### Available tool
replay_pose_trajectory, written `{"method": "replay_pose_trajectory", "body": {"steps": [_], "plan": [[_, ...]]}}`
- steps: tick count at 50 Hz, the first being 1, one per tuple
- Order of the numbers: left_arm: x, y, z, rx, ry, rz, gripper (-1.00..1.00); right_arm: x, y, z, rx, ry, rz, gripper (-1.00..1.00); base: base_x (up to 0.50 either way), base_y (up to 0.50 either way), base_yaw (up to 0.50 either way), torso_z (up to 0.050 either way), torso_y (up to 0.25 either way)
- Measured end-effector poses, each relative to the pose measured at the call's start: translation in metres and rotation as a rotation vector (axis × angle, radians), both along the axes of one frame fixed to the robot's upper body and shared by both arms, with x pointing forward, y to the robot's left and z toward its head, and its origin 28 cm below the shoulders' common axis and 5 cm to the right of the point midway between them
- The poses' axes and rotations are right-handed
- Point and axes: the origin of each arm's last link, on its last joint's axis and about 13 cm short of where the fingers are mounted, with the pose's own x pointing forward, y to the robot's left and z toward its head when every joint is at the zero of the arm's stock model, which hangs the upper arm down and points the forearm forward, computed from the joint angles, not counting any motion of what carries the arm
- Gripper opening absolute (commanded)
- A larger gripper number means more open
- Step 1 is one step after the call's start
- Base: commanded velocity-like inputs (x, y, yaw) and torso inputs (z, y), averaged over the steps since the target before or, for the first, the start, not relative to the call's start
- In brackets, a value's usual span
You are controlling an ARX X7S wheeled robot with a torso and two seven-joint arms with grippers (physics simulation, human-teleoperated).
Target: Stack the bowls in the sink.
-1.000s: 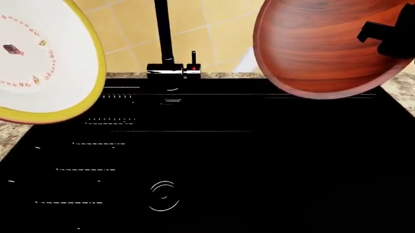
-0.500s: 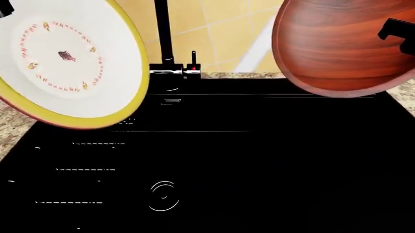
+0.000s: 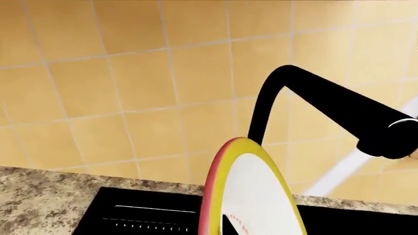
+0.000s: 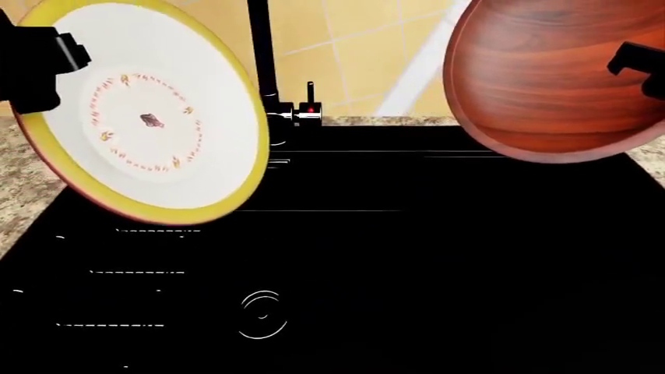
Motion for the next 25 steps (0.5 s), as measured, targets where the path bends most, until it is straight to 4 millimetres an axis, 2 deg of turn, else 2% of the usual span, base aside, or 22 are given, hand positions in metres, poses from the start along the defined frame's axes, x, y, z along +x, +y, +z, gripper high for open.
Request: {"method": "replay_pose_trajectory", "body": {"steps": [25], "plan": [[0.018, -0.008, -0.027, -0.161, 0.039, -0.086, -1.00, 0.001, -0.004, -0.007, 0.023, 0.002, -0.026, -1.00, 0.03, 0.00, 0.00, 0.000, 0.001]]}}
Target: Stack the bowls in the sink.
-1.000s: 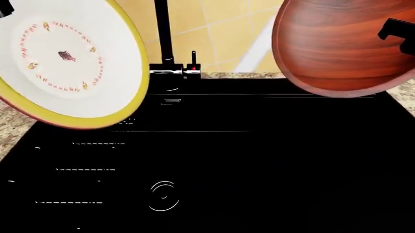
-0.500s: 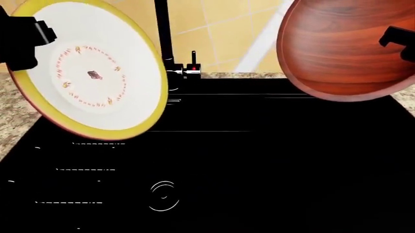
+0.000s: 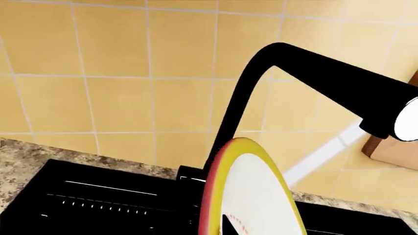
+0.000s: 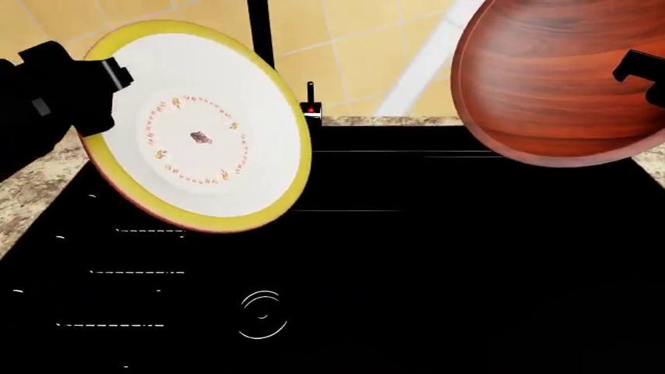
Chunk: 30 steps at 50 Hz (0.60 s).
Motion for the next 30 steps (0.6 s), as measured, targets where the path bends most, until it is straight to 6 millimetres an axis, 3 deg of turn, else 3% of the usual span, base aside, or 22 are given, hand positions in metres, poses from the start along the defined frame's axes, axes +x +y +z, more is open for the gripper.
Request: {"method": "replay_pose_trajectory", "body": {"steps": [30], "plan": [[0.012, -0.020, -0.020, 0.027, 0.062, -0.132, -1.00, -0.001, -0.004, 0.000, 0.015, -0.009, -0.046, -1.00, 0.03, 0.00, 0.00, 0.000, 0.001]]}}
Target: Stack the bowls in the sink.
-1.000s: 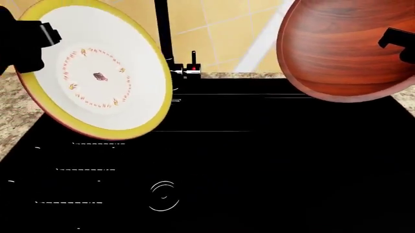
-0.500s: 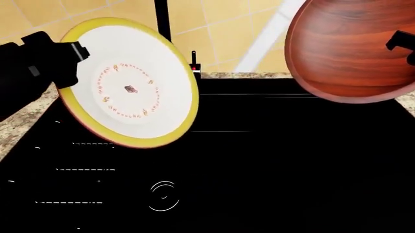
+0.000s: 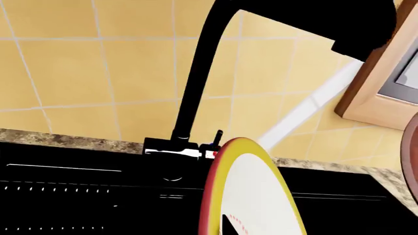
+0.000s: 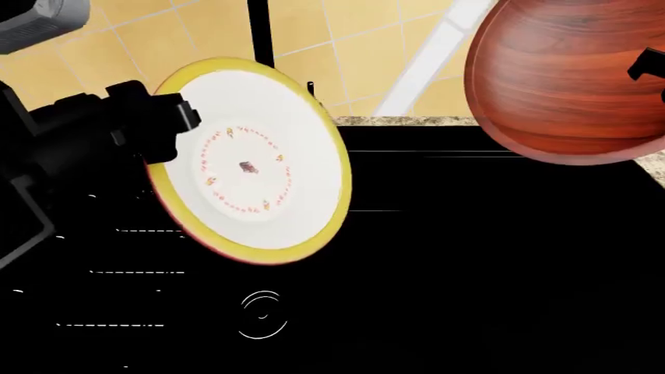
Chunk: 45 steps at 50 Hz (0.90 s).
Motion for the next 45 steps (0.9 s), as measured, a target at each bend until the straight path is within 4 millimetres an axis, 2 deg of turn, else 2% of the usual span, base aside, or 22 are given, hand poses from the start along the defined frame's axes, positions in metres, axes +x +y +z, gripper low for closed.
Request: {"method": "replay_pose_trajectory", "body": {"steps": [45], "plan": [[-0.001, -0.014, -0.025, 0.100, 0.111, -0.111, -1.00, 0.001, -0.002, -0.006, 0.013, 0.006, -0.005, -1.00, 0.03, 0.00, 0.00, 0.000, 0.001]]}}
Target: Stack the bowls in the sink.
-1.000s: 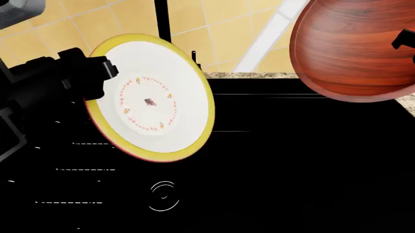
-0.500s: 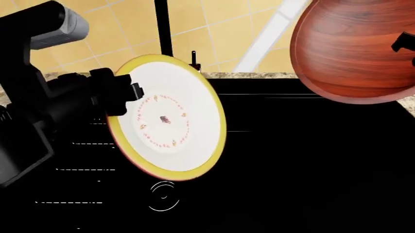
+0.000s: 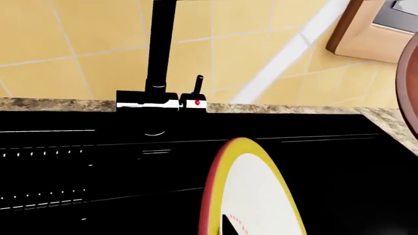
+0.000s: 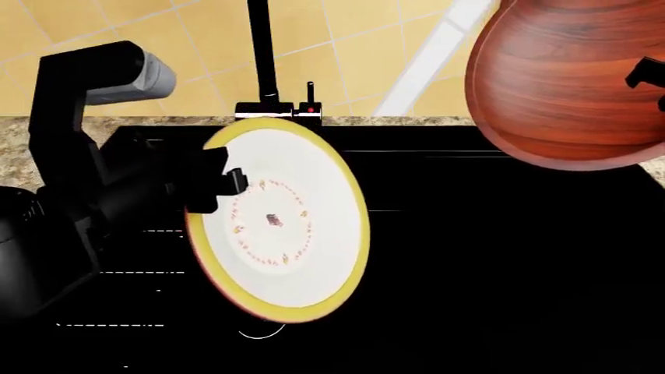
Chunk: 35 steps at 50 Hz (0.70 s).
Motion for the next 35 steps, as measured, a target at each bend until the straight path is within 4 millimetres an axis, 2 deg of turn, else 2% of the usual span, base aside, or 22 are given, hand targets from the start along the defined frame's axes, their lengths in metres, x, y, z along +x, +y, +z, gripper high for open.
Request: {"method": "replay_pose_trajectory", "body": {"steps": [35], "plan": [[0.007, -0.020, -0.021, -0.009, 0.056, -0.087, -1.00, -0.001, -0.001, -0.002, 0.008, 0.000, 0.000, -1.00, 0.03, 0.00, 0.00, 0.001, 0.001]]}}
